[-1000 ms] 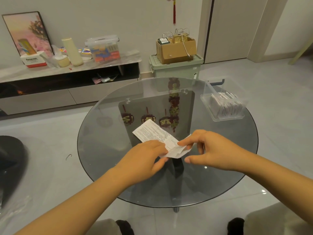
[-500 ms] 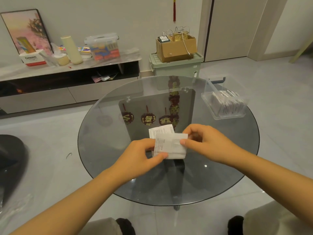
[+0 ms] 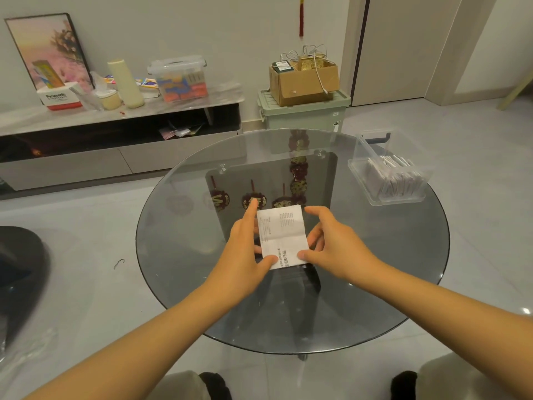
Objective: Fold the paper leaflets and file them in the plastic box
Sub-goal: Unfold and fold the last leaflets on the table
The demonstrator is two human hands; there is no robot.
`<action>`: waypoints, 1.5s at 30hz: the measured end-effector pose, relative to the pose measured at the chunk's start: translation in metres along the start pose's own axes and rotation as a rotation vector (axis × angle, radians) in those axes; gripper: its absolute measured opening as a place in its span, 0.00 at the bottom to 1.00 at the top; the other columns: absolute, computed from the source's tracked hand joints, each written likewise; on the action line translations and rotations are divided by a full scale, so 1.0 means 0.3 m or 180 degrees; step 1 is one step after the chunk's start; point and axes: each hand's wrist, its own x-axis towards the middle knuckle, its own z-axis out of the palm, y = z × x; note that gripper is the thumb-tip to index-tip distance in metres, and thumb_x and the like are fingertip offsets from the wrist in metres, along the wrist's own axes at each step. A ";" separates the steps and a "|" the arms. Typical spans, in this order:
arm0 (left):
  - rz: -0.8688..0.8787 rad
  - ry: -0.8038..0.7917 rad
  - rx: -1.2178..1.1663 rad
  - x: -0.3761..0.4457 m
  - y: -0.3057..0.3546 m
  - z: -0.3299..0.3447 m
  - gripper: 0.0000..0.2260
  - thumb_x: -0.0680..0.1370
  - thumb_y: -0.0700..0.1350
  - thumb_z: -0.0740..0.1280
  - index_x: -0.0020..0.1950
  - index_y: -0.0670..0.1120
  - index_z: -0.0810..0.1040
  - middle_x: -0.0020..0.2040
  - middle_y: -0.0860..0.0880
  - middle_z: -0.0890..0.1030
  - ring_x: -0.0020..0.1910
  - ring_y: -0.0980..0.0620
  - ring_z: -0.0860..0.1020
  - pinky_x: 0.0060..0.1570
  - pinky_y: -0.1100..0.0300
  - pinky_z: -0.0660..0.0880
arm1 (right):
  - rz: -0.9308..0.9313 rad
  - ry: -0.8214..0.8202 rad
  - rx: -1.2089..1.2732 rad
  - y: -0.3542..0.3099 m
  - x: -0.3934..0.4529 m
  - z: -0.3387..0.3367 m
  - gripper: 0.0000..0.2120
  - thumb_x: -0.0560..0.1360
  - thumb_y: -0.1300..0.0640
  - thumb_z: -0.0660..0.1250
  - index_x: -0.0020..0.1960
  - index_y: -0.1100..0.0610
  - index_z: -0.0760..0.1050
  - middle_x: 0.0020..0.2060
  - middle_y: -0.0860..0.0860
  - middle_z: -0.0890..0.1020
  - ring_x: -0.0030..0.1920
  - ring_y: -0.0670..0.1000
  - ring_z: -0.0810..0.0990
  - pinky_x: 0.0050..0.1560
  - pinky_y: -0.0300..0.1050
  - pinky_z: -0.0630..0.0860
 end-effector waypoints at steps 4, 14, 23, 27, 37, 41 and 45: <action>0.0307 0.0145 0.0426 0.001 -0.015 -0.001 0.46 0.73 0.42 0.72 0.75 0.58 0.40 0.68 0.54 0.58 0.59 0.70 0.61 0.58 0.74 0.65 | -0.0217 0.0146 -0.0643 0.001 -0.006 -0.003 0.33 0.70 0.53 0.73 0.68 0.49 0.59 0.48 0.44 0.71 0.43 0.45 0.72 0.44 0.41 0.71; 0.0921 -0.0329 0.1546 -0.001 -0.031 -0.040 0.25 0.73 0.64 0.58 0.66 0.54 0.74 0.65 0.57 0.72 0.65 0.58 0.66 0.61 0.65 0.51 | -0.1193 -0.0252 -0.1615 0.033 -0.016 -0.011 0.23 0.76 0.41 0.61 0.69 0.47 0.69 0.64 0.41 0.71 0.65 0.46 0.61 0.62 0.41 0.55; 0.1180 -0.0596 0.1625 0.008 -0.002 -0.075 0.26 0.73 0.65 0.52 0.58 0.53 0.80 0.57 0.57 0.80 0.56 0.57 0.74 0.58 0.58 0.64 | -0.1611 -0.0296 -0.1884 0.025 -0.015 -0.051 0.19 0.76 0.40 0.53 0.53 0.46 0.79 0.44 0.46 0.82 0.48 0.48 0.76 0.54 0.42 0.66; 0.1274 -0.0675 0.1779 0.004 0.003 -0.075 0.26 0.73 0.66 0.52 0.54 0.53 0.81 0.50 0.57 0.82 0.48 0.55 0.76 0.51 0.57 0.70 | -0.1749 -0.0117 -0.1845 0.024 -0.021 -0.059 0.18 0.79 0.44 0.53 0.51 0.51 0.78 0.40 0.49 0.82 0.40 0.49 0.75 0.41 0.35 0.60; 0.0537 -0.0126 0.0740 0.014 -0.005 -0.047 0.10 0.80 0.49 0.61 0.57 0.52 0.78 0.47 0.55 0.81 0.40 0.60 0.75 0.40 0.68 0.72 | -0.0754 0.0029 -0.0762 0.022 0.001 -0.009 0.06 0.77 0.49 0.63 0.53 0.48 0.73 0.43 0.49 0.80 0.43 0.48 0.76 0.44 0.48 0.75; 0.0436 -0.0045 0.0695 0.036 -0.022 -0.017 0.18 0.77 0.43 0.66 0.67 0.50 0.71 0.55 0.52 0.74 0.43 0.59 0.72 0.47 0.70 0.69 | -0.0589 0.0154 -0.0667 0.018 0.013 0.013 0.15 0.76 0.52 0.66 0.62 0.45 0.71 0.40 0.46 0.77 0.45 0.47 0.74 0.45 0.43 0.73; 0.0630 0.0010 0.0887 0.039 -0.052 -0.004 0.17 0.76 0.41 0.68 0.65 0.48 0.74 0.61 0.51 0.69 0.59 0.54 0.68 0.55 0.66 0.66 | -0.0829 0.0332 -0.1358 0.031 0.018 0.019 0.19 0.73 0.53 0.69 0.64 0.48 0.75 0.54 0.49 0.74 0.55 0.52 0.72 0.53 0.46 0.73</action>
